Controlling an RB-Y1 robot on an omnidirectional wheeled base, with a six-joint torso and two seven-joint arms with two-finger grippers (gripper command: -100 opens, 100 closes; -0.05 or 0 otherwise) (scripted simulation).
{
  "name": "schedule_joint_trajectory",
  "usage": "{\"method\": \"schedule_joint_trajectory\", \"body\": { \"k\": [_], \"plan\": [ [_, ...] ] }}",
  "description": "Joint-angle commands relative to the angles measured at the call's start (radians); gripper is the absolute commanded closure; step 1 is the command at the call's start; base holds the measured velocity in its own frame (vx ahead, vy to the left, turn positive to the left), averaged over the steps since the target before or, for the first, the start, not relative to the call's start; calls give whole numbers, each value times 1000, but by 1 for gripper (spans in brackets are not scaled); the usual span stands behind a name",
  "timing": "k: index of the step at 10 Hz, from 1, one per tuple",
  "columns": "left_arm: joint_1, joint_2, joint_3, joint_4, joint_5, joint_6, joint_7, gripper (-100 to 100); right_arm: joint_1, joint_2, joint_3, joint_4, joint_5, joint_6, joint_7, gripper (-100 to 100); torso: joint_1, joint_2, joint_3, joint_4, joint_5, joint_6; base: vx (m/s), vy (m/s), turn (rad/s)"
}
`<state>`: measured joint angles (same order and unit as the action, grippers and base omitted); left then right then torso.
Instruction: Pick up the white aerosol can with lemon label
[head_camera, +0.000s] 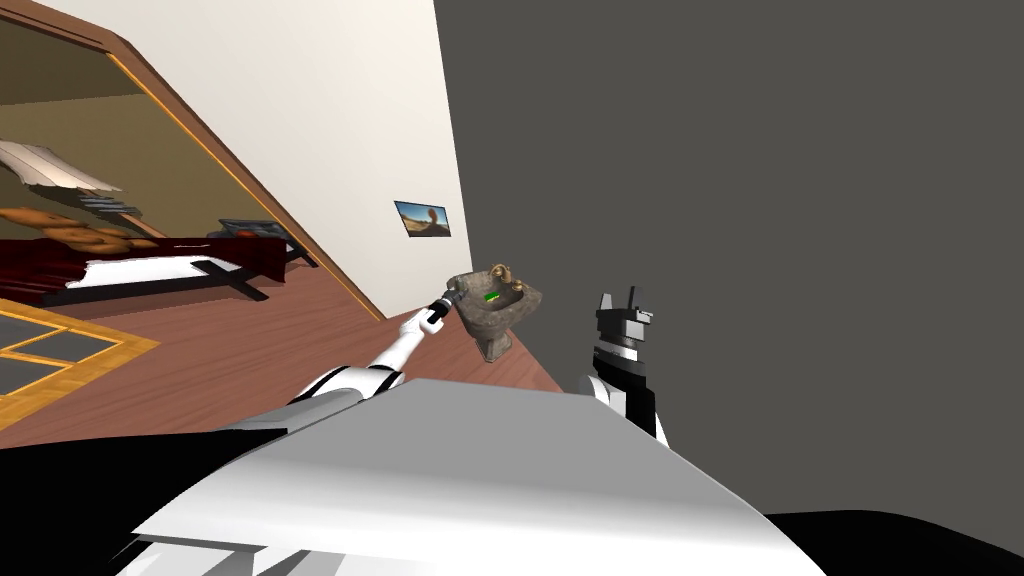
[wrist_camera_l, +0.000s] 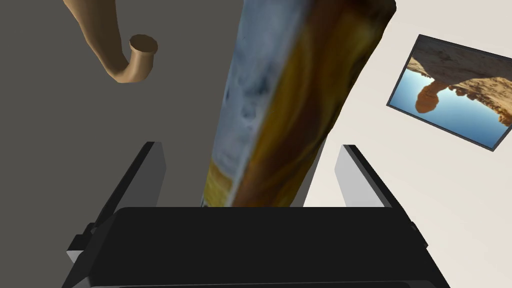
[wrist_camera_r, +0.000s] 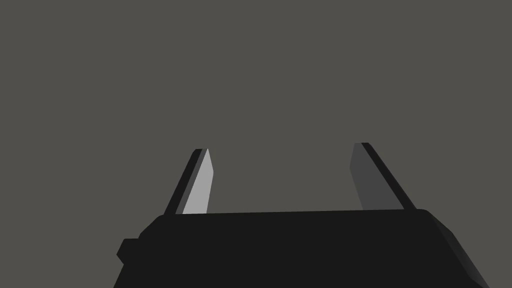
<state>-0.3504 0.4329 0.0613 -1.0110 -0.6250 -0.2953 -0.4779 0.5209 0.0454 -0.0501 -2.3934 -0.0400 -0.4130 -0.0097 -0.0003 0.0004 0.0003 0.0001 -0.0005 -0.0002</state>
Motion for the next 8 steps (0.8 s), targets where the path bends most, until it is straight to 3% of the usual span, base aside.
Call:
{"method": "schedule_joint_trajectory", "body": {
  "k": [1,2,4,6,7,8],
  "plan": [
    [-4,-5,16,12,3,-38,-43,-100,0,0,0,0,0,0,0,0,0,0,0,0,0,0,4,6,0],
    [-4,-4,61,59,53,-73,-75,-100,0,0,0,0,0,0,0,0,1,0,0,0,0,0,-18,-66,-89],
    [-4,-4,108,60,95,-118,-118,-100,0,0,0,0,0,0,0,0,-4,1,0,0,-1,0,-9,-75,-14],
    [-4,-4,110,60,95,-142,-157,-100,0,0,0,0,0,0,0,0,0,0,0,0,0,0,0,-8,3],
    [0,-2,106,53,94,-134,-138,-100,0,0,0,0,0,0,0,0,1,0,0,0,0,0,0,0,0],
    [-1,-2,107,54,94,-137,-144,100,0,0,0,0,0,0,0,0,1,0,0,0,0,0,0,0,0]
  ]
}}
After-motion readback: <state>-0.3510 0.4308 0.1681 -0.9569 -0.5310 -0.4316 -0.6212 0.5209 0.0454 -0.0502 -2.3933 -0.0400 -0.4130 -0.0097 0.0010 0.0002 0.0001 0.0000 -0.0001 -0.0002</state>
